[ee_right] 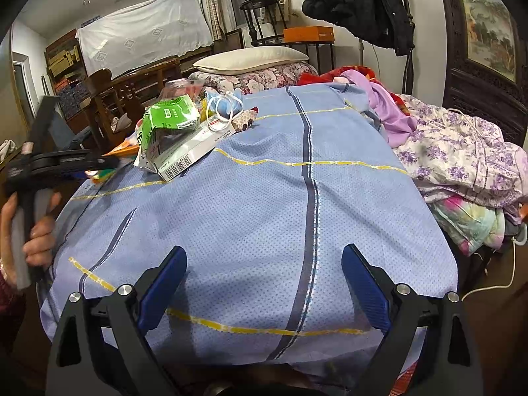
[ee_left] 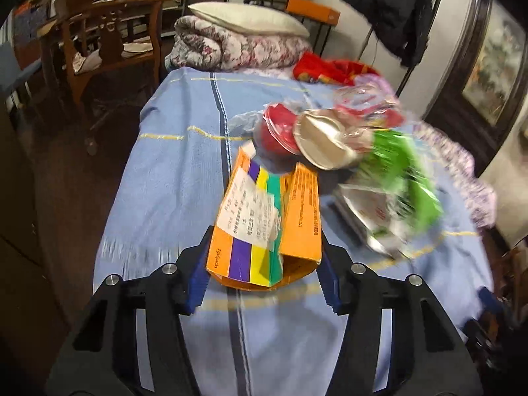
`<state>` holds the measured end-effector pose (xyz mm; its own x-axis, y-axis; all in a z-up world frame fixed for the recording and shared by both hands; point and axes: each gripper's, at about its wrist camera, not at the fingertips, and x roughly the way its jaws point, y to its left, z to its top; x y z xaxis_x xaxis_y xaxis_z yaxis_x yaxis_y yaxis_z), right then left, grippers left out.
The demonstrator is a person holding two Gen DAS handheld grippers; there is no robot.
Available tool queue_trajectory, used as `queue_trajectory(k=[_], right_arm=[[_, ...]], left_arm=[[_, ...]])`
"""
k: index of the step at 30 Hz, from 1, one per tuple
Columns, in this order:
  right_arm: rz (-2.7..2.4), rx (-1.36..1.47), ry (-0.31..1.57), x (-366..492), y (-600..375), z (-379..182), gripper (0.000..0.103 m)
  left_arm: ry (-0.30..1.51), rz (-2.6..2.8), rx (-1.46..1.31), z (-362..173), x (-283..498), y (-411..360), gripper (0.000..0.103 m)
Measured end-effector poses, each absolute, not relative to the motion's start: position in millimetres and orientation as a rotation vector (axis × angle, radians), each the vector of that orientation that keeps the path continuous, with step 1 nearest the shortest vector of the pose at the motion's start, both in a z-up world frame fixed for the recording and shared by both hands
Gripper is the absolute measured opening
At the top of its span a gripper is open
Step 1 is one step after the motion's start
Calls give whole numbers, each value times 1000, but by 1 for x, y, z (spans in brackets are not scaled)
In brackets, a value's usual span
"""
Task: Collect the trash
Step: 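Grasp the orange-purple paper box with the left tool while the right tool grasps the green tissue pack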
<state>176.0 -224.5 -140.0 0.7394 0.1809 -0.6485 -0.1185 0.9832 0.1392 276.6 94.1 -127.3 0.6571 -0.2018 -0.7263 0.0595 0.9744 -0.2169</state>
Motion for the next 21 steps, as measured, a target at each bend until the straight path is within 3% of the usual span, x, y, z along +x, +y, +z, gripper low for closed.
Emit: queue_trajectory(k=[10, 18, 21], right_arm=[[149, 47, 718, 175, -216, -142, 95], [325, 170, 640, 204, -188, -100, 94], [405, 176, 648, 227, -160, -91, 85]], left_arm=[[836, -160, -242, -126, 217, 102, 56], [837, -142, -244, -136, 217, 105, 62], [831, -150, -243, -137, 217, 103, 70]])
